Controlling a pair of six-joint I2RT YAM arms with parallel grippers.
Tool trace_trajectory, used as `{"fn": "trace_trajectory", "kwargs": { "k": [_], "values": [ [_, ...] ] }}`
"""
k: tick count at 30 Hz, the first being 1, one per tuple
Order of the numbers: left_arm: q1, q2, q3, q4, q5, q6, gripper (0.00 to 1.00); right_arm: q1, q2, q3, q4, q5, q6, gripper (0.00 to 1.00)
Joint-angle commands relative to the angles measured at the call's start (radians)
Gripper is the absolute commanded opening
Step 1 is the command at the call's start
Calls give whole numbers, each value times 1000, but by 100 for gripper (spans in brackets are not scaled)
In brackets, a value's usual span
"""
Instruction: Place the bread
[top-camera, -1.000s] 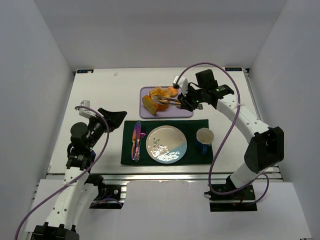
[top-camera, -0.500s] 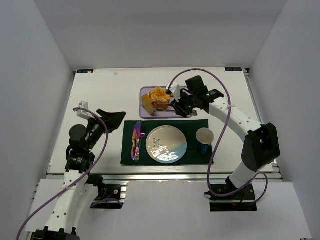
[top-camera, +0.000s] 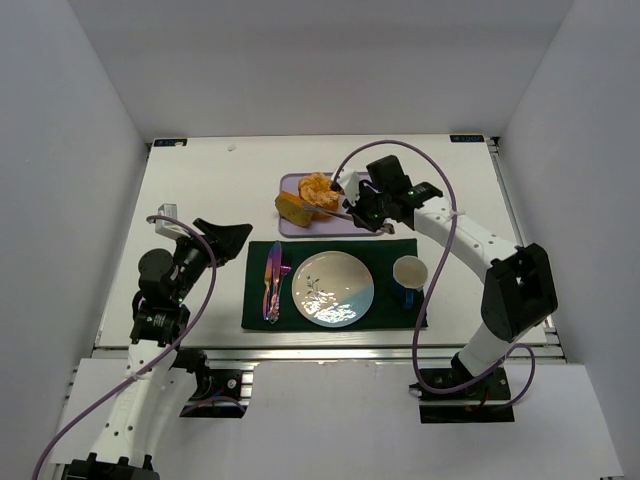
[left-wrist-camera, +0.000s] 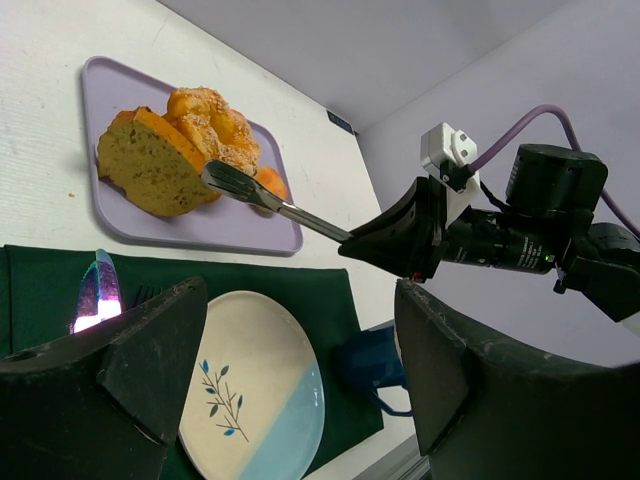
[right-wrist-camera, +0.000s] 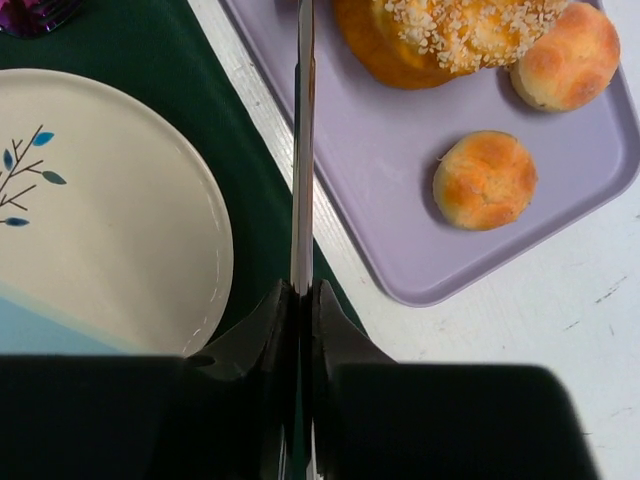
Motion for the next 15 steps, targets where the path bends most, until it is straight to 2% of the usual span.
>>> {"fn": "trace_trajectory", "kwargs": {
  "k": [1, 4, 9, 15],
  "values": [
    [-1, -8, 11, -1, -9, -3, 85, 5, -37, 0, 45, 8, 12, 4],
    [-1, -13, 11, -2, -11, -3, 85, 5, -70, 6, 41, -1, 15, 0],
    [-1, -20, 11, -2, -12, -3, 85, 2, -167, -14, 38, -38, 9, 0],
    [-1, -22, 13, -1, -9, -6, 85, -9, -297, -81, -24, -122, -102, 0]
  ]
}}
